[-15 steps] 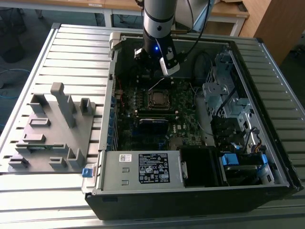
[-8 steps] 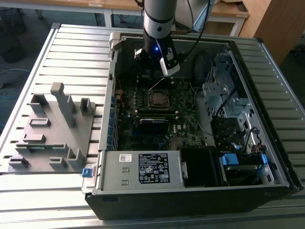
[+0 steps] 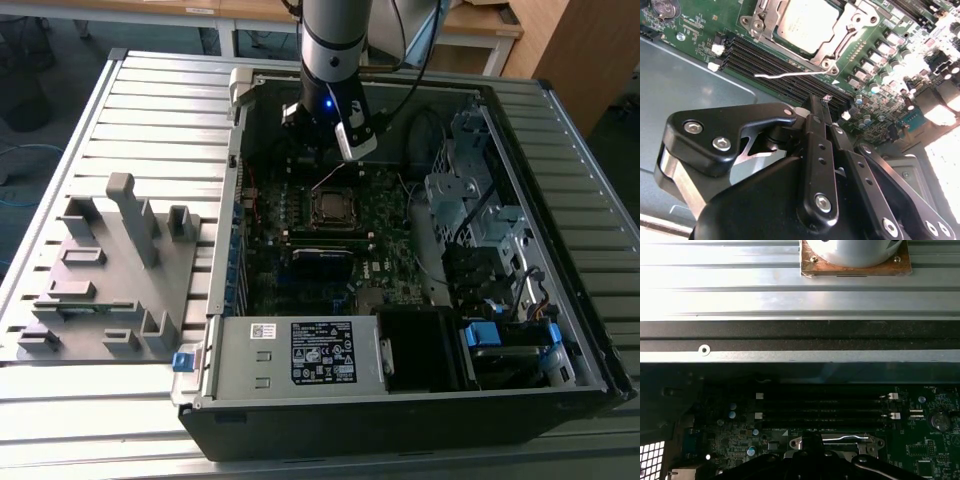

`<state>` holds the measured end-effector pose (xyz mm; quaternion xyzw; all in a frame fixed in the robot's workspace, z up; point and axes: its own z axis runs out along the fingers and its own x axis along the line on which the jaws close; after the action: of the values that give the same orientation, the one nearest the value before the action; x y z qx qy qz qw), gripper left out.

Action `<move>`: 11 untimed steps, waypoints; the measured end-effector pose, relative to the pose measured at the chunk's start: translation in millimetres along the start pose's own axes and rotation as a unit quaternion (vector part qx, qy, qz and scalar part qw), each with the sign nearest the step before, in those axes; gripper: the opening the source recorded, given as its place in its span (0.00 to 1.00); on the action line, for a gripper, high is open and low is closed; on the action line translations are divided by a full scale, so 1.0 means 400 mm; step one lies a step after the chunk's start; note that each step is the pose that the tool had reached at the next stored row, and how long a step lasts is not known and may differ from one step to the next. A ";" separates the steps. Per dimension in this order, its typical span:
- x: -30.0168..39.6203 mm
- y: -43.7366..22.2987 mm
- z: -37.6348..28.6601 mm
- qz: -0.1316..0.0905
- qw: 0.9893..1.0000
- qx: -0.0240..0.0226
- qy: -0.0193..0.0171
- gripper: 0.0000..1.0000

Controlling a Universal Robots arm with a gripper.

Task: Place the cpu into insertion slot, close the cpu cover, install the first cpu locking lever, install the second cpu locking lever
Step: 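Install the first cpu locking lever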

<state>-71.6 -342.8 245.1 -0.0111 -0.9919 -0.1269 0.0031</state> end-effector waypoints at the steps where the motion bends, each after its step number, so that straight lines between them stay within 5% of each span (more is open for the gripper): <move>1: 0.000 0.000 0.000 0.000 1.000 0.000 0.000 0.10; 11: -0.018 0.000 0.003 0.000 1.000 0.000 0.000 0.10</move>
<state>-64.3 -342.6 243.7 -0.0111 -0.9918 -0.1269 0.0031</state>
